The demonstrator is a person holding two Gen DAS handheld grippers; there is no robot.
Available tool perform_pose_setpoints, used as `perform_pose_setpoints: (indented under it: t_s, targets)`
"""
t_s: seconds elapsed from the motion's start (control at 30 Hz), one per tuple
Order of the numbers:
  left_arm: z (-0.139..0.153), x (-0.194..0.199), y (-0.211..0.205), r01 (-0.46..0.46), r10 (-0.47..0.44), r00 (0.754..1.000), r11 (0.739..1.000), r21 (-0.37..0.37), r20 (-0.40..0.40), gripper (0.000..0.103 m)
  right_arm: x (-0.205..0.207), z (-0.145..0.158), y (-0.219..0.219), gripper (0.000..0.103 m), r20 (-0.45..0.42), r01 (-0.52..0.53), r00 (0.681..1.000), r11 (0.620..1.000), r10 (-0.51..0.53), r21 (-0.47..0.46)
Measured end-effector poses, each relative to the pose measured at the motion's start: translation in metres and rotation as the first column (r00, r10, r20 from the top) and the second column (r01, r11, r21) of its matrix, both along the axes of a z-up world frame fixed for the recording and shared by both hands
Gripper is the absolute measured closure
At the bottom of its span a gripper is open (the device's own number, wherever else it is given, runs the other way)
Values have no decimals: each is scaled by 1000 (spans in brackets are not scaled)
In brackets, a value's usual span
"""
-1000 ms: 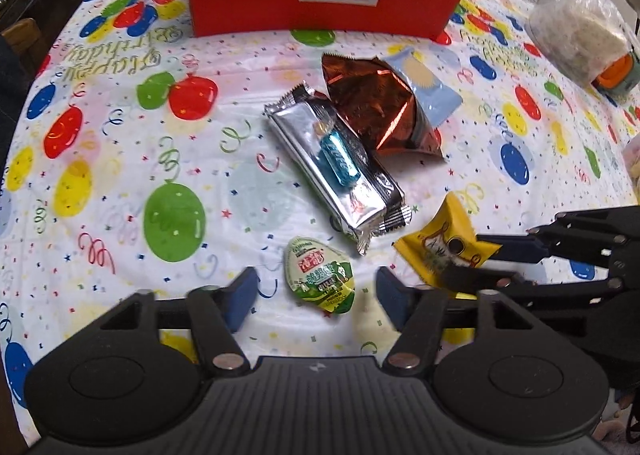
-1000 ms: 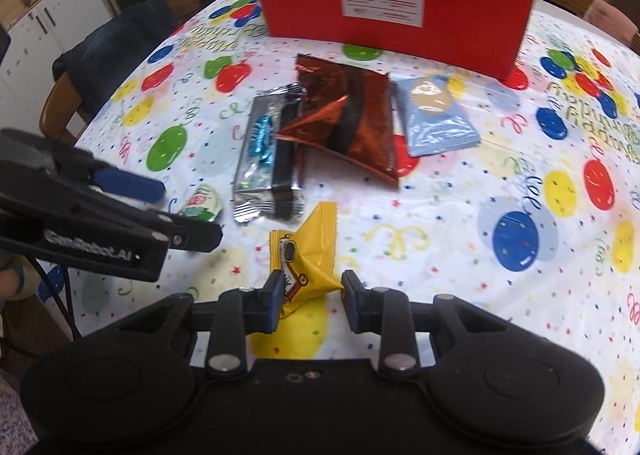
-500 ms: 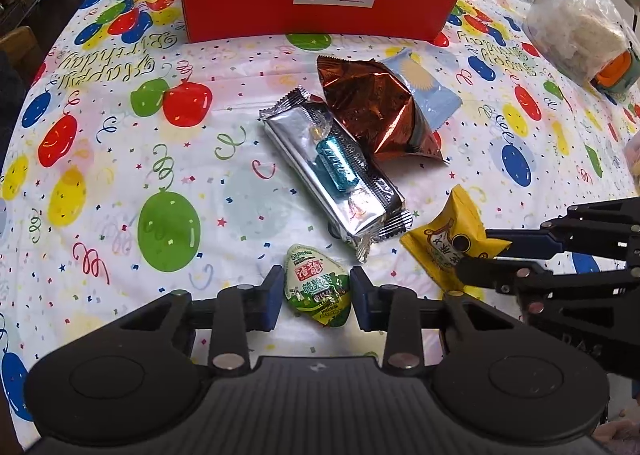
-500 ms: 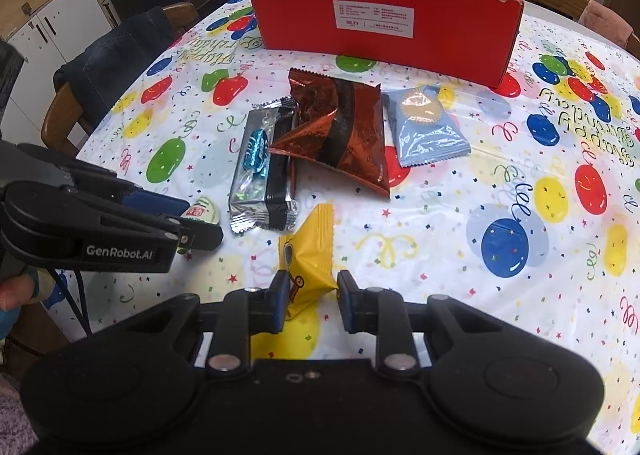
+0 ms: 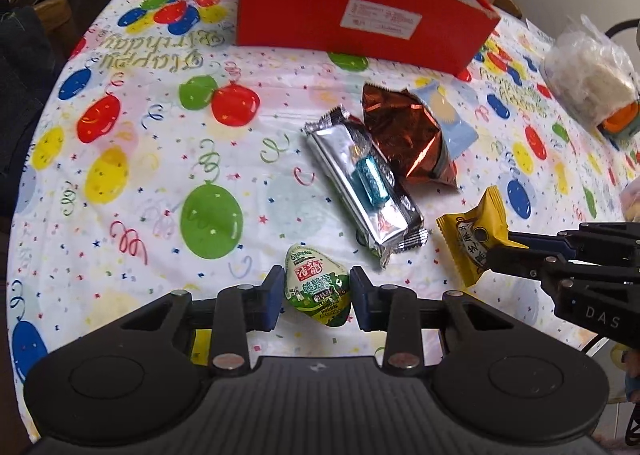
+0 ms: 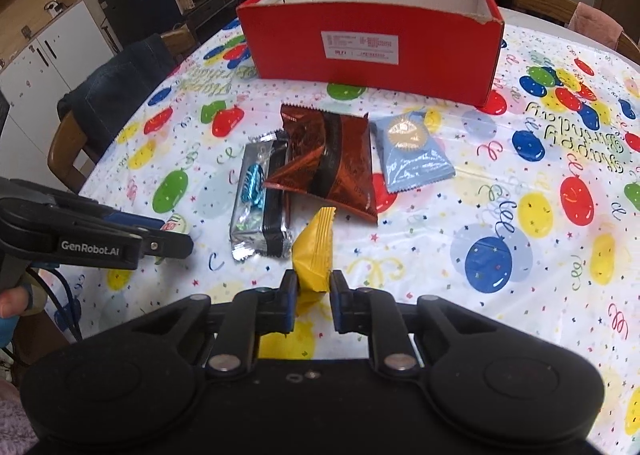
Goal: Organize snacks
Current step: 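Carry both snacks into the red box and open both tools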
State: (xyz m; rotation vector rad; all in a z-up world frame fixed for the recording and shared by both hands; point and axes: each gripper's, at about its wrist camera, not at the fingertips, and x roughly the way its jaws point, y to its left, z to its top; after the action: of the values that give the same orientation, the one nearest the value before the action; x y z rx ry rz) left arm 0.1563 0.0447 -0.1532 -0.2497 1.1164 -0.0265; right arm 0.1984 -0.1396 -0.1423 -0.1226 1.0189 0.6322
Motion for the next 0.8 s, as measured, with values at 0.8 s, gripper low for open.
perform_pose_setpoints:
  t_s: [0.8]
  targets:
    - [116,45,20,-49,43,973,999,20,227,69,60,101,-24,88,155,54,984,980,-85,190]
